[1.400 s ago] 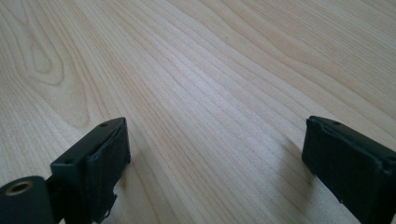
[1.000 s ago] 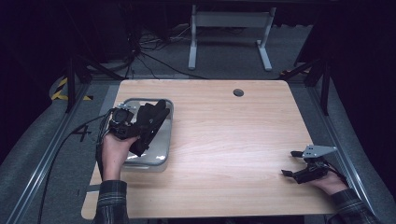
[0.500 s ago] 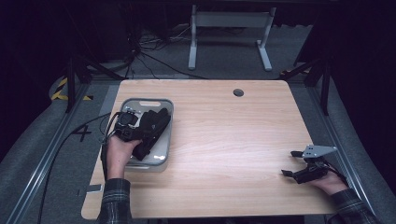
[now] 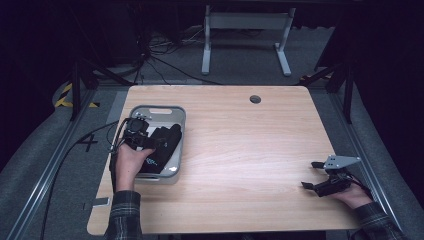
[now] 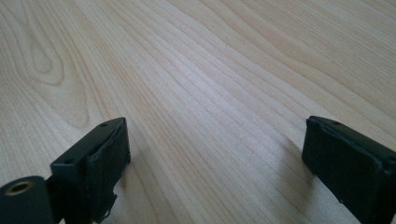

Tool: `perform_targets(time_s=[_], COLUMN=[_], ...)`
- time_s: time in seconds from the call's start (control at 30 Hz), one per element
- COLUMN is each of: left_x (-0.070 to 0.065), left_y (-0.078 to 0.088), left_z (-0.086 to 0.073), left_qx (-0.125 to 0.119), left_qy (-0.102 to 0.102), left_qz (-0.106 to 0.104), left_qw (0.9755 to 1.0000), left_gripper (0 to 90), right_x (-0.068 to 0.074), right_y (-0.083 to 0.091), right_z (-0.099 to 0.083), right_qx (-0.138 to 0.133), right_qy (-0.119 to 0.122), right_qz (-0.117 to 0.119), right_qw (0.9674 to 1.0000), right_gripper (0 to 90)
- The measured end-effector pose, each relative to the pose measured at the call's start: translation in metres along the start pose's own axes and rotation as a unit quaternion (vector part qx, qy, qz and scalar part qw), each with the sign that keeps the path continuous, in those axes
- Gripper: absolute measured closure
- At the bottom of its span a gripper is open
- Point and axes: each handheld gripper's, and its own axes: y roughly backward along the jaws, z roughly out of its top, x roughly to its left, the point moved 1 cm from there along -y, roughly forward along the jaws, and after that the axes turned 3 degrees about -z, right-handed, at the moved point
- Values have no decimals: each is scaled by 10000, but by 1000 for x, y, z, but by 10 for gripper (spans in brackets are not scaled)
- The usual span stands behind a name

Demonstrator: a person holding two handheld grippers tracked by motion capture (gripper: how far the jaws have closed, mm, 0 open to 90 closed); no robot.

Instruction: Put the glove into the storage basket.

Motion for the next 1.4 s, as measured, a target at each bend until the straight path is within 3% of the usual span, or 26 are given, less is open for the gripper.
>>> perform_targets(time_s=[0.27, 0.37, 0.7, 0.87, 1.2, 1.4], left_x=[-23, -32, -75, -97, -132, -154], left_y=[6, 7, 3, -4, -23, -34], left_z=[15, 21, 32, 32, 25, 18], left_qx=[-402, -450, -783, -831, -789, -840], left_qy=[-188, -283, -706, -873, -1074, -1217], left_qz=[-274, -255, -522, -729, -941, -1107], left_qw=[9986, 9983, 9931, 9900, 9866, 9828], left_gripper=[198, 171, 152, 151, 151, 152], right_x=[0, 0, 0, 0, 0, 0], right_y=[0, 0, 0, 0, 0, 0], right_z=[0, 0, 0, 0, 0, 0], right_qx=[-4, -3, -7, -5, -5, -5], right_qy=[-5, -5, 9, 6, 15, 18], right_qz=[-5, -1, 3, 7, 19, 19], right_qw=[10000, 10000, 10000, 10000, 10000, 10000], right_gripper=[81, 81, 81, 81, 81, 80])
